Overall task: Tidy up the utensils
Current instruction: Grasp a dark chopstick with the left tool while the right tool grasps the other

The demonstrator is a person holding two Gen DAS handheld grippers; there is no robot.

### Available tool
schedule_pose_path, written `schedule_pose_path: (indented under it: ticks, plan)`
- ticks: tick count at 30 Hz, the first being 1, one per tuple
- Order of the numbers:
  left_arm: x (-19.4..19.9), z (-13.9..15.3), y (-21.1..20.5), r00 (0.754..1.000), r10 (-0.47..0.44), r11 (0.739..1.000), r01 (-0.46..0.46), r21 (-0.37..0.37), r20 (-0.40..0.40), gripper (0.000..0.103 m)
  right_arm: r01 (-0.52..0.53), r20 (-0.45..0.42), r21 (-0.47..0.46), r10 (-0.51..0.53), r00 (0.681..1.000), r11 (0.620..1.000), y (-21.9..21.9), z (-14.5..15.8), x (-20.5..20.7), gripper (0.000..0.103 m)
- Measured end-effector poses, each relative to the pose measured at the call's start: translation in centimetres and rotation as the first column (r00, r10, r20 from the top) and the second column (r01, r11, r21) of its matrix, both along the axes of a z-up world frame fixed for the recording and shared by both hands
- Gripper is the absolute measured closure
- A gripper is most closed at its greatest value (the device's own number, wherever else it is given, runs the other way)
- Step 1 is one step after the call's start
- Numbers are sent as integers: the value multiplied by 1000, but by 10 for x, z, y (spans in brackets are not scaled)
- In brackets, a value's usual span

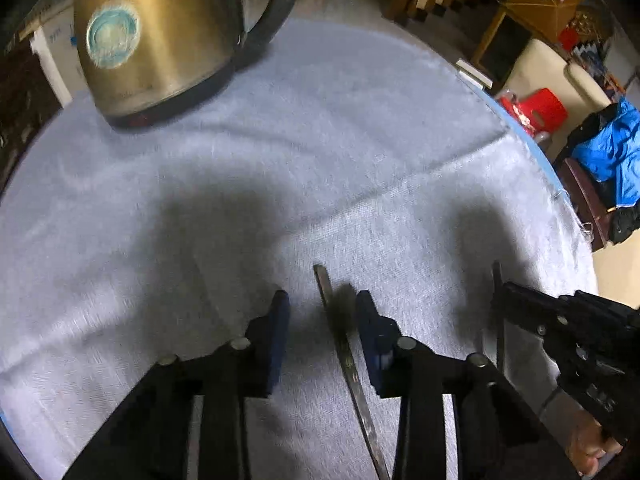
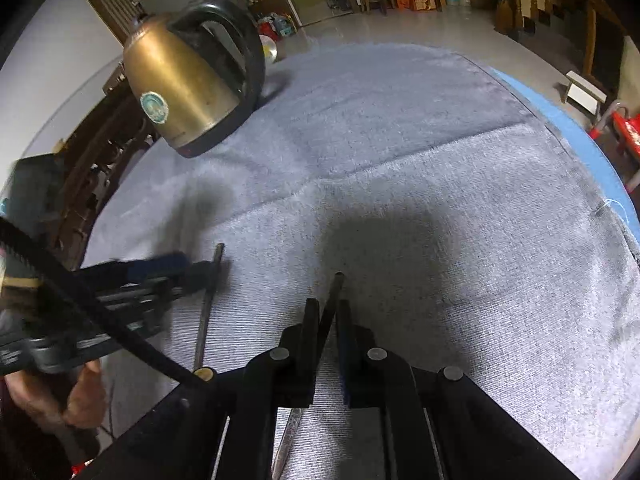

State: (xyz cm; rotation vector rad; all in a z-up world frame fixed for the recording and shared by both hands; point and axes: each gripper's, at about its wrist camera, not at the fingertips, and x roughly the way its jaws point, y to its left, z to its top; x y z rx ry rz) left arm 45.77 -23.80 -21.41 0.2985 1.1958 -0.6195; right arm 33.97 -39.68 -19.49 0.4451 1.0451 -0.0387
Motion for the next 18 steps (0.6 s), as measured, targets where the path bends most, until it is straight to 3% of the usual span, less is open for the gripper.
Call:
schedule_pose_path:
  ticks: [2, 3, 6, 11, 18]
  plan:
    - [-3, -1, -4, 999, -24, 999, 23, 28, 37, 92, -6, 16, 9, 6, 1000, 1000, 3, 3, 3, 94]
    - [-3, -2, -5, 999, -29, 999, 28, 29, 36, 94, -11, 27, 13, 10, 1000, 1000, 4, 4, 2, 94]
    - [-7, 0, 1, 999, -24, 1000, 23, 14, 45, 97, -11, 52, 13, 11, 999, 1000, 7, 7, 1, 94]
    - [-17, 34, 43, 991, 72, 994, -61, -93, 115, 98, -5, 110, -11, 6, 994, 1000, 11, 23, -9, 94]
    - [-45, 97, 121, 937, 230, 963, -180, -199, 264, 98, 33, 268, -55, -17, 963, 998, 18, 67, -52, 95]
